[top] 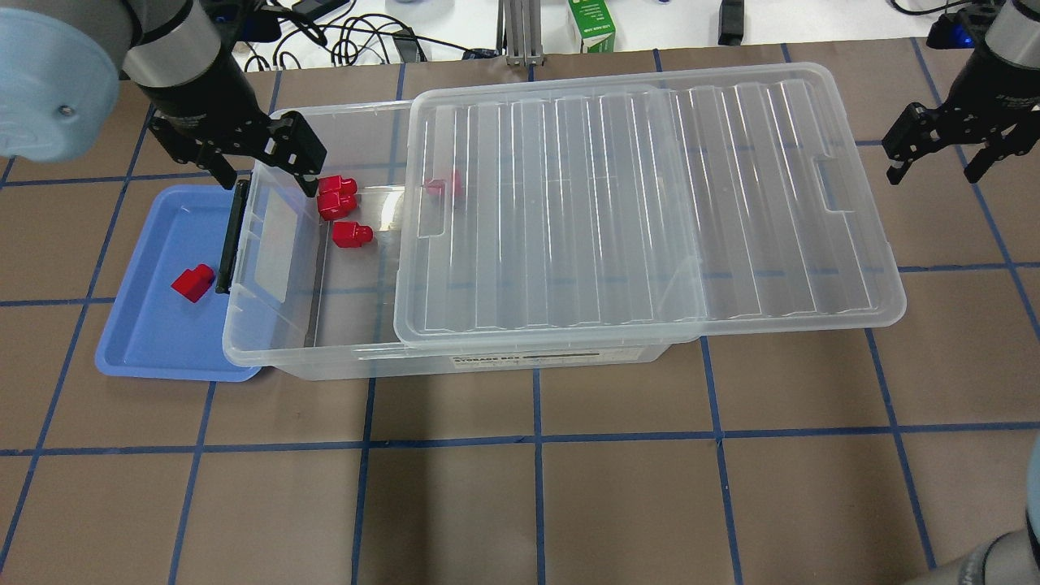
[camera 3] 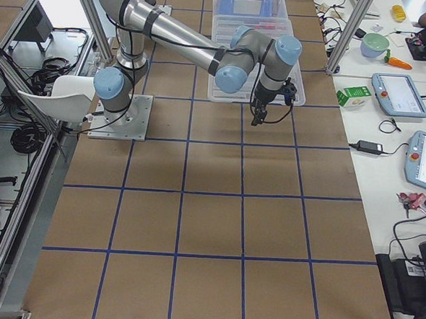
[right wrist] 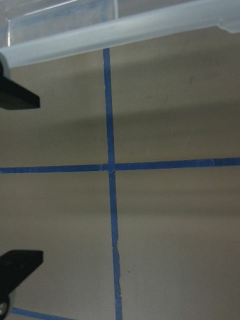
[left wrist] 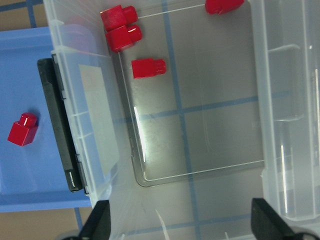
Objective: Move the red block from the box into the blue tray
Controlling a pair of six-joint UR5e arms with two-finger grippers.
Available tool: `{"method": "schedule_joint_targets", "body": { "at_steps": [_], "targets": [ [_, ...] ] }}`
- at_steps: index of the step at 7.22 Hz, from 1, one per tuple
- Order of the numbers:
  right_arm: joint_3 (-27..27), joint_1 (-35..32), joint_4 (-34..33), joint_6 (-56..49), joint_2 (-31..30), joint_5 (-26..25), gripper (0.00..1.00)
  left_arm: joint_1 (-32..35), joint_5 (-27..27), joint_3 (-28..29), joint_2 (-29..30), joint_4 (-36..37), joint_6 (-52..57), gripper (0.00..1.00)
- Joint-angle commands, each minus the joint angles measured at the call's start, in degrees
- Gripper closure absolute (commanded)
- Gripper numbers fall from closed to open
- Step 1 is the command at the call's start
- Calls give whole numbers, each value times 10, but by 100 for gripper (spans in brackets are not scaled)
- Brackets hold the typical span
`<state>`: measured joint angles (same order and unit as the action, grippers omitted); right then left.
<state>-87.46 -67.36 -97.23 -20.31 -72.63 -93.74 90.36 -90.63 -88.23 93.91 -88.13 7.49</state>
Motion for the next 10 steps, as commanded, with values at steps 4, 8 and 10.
{"method": "schedule_joint_targets", "body": {
  "at_steps": [4, 8, 10],
  "targets": [
    [-15, -12, -9, 3, -2, 8, 0, -2, -13, -4, -8, 5, -12, 0],
    [-15, -49, -10, 7, -2, 16, 0, -15, -9, -4, -16, 3, -17, 0],
    [-15, -74, -18, 18, -2, 18, 0, -17, -6, -4, -16, 2, -17, 0]
  ]
}}
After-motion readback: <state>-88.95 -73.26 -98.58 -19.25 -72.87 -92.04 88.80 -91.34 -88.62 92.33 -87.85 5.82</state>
